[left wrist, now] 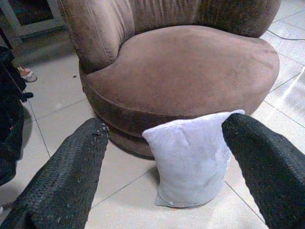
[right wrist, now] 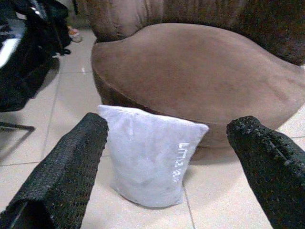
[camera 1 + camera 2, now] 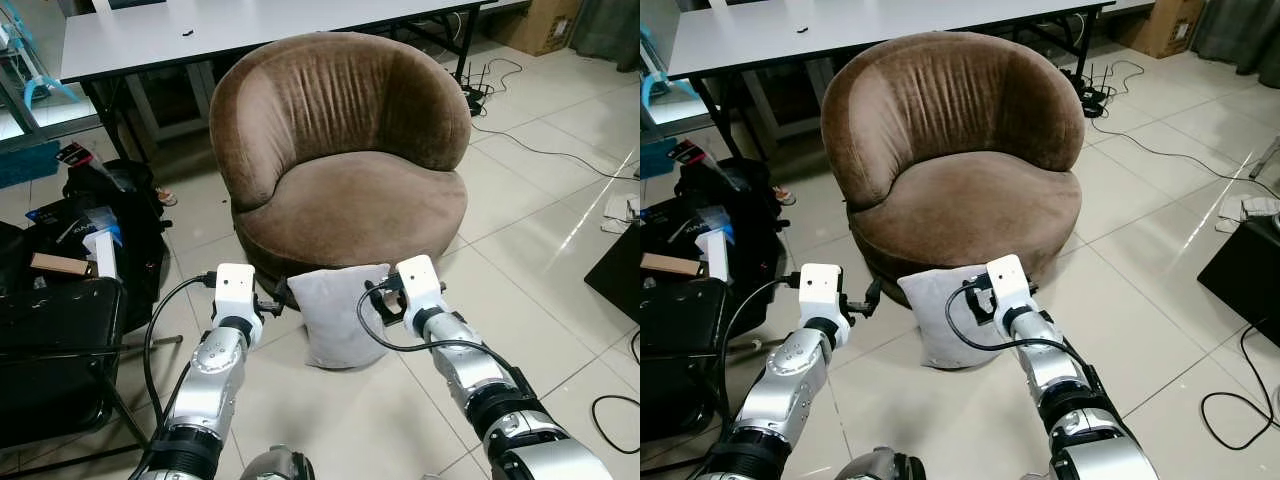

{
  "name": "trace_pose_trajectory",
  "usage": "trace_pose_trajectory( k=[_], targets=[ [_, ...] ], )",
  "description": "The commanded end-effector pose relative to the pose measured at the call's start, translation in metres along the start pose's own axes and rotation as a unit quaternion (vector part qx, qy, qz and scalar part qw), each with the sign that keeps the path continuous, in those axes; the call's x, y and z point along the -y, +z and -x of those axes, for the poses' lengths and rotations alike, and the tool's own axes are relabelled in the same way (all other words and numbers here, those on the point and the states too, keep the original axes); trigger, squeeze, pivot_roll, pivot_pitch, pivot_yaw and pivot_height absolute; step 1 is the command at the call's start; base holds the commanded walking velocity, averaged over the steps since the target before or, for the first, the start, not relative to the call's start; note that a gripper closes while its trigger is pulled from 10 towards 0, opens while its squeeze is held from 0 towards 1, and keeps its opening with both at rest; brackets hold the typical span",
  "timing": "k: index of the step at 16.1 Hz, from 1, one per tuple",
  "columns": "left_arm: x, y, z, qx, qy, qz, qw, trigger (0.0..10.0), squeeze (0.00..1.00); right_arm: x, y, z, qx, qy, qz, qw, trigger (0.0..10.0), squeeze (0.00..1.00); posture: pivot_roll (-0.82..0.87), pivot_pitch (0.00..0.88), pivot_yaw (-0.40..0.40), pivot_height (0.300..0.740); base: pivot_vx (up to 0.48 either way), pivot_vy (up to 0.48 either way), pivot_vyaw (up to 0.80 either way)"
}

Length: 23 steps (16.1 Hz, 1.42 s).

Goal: Move the pillow to the sofa from floor

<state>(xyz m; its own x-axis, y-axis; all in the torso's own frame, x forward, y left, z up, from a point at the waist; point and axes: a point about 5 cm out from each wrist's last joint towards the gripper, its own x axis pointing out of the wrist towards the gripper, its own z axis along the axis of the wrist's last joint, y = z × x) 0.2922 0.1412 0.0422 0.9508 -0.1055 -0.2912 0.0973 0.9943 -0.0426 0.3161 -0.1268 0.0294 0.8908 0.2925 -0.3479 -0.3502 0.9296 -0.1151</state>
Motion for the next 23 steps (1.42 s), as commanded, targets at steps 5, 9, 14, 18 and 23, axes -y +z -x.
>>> trace_pose_trajectory(
  k=[5, 9, 14, 18, 23],
  targets=[
    [-0.002, 0.006, -0.001, 0.009, -0.003, -0.015, 1.000, 10.0, 1.00, -0.001, 0.002, -0.001, 0.008, 0.001, -0.009, 1.000, 10.0, 1.00, -0.11, 0.000, 0.063, 0.709, 0.000, 0.000, 0.00],
    [-0.003, 0.006, -0.003, 0.014, 0.019, 0.021, 1.000, 10.0, 0.00, 0.003, 0.004, 0.000, 0.016, -0.018, 0.056, 0.998, 10.0, 0.00, -0.12, 0.000, 0.063, 0.709, 0.000, 0.000, 0.00],
    [-0.008, 0.000, -0.002, 0.017, 0.029, 0.052, 0.998, 10.0, 0.00, 0.010, 0.011, 0.001, 0.039, -0.025, 0.069, 0.997, 10.0, 0.00, -0.12, 0.000, 0.061, 0.709, 0.000, 0.000, 0.00],
    [-0.015, -0.011, 0.008, 0.014, 0.016, 0.054, 0.998, 10.0, 0.00, 0.015, 0.004, 0.014, 0.058, 0.023, 0.004, 0.998, 10.0, 0.00, -0.12, 0.000, 0.060, 0.709, 0.000, 0.000, 0.00],
    [-0.044, -0.045, 0.045, -0.011, 0.017, 0.047, 0.999, 10.0, 0.00, 0.024, -0.039, 0.049, 0.028, 0.041, -0.013, 0.999, 10.0, 0.00, -0.11, 0.000, 0.061, 0.709, 0.000, 0.000, 0.00]
  ],
)
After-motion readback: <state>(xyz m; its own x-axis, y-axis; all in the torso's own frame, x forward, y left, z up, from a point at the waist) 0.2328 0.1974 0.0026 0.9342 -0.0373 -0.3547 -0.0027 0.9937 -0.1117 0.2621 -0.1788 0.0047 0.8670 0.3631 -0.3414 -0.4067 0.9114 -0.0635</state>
